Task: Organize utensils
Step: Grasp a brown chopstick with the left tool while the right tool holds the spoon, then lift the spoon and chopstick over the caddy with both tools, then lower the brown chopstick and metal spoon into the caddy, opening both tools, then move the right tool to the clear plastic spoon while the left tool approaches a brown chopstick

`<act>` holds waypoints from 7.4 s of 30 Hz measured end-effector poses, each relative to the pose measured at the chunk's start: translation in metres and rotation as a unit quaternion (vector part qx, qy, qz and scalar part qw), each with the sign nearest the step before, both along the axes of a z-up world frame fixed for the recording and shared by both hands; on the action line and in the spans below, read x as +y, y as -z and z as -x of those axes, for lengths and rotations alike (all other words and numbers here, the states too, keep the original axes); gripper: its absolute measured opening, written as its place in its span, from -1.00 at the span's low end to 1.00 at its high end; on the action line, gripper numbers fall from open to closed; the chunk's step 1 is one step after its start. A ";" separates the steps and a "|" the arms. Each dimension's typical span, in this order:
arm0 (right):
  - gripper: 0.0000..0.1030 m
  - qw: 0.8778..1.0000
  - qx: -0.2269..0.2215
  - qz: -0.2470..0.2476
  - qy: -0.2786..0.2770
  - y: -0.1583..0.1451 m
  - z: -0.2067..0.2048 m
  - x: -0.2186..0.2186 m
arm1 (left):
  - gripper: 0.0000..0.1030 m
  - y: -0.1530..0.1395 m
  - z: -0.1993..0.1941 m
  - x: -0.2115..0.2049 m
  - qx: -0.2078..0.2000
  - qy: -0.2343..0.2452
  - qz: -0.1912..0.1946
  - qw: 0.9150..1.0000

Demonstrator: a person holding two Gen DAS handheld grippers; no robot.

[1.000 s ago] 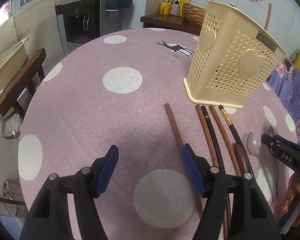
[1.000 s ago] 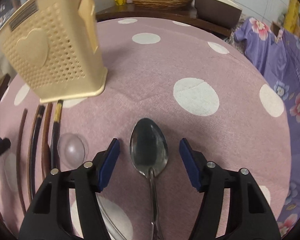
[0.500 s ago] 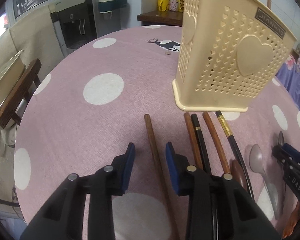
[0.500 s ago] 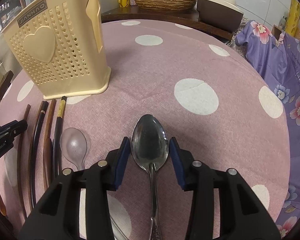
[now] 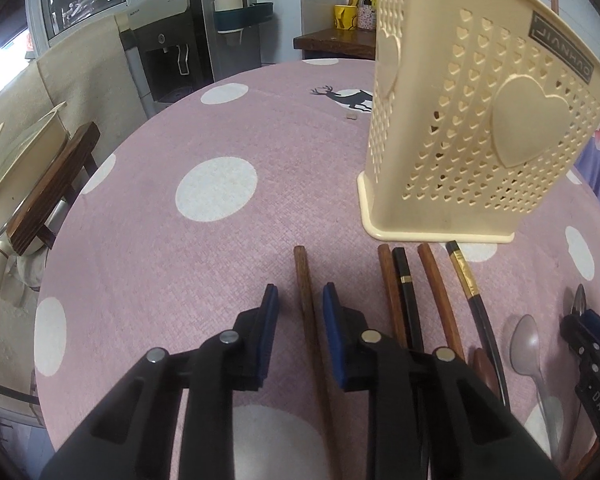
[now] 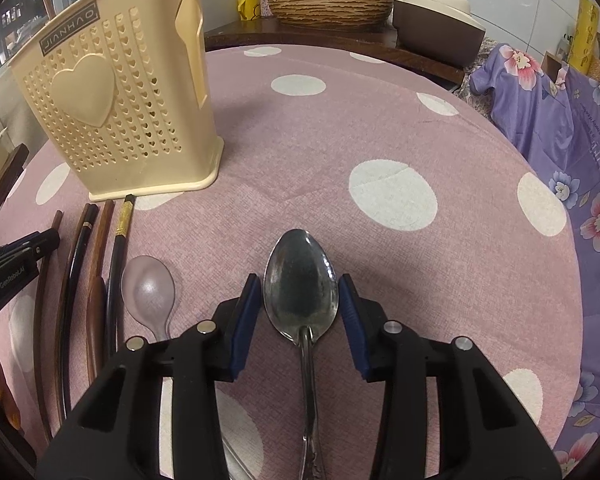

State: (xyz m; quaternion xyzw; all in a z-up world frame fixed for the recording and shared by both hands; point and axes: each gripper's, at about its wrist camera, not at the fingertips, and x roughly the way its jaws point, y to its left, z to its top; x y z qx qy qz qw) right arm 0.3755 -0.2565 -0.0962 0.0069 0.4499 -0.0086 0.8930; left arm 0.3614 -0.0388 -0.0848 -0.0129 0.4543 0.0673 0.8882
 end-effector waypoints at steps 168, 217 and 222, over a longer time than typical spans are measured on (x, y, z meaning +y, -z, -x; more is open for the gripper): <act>0.47 0.997 -0.039 -0.008 -0.063 -0.021 0.088 0.013 | -0.07 -0.001 0.087 -0.016 0.012 0.143 0.060 0.988; -0.28 0.986 0.009 -0.019 -0.167 -0.009 0.001 0.066 | -0.07 -0.007 0.061 0.025 0.012 0.080 0.097 0.992; -0.28 0.987 -0.006 -0.040 -0.155 -0.019 0.008 0.058 | -0.13 -0.008 0.045 0.013 0.008 0.073 0.086 0.994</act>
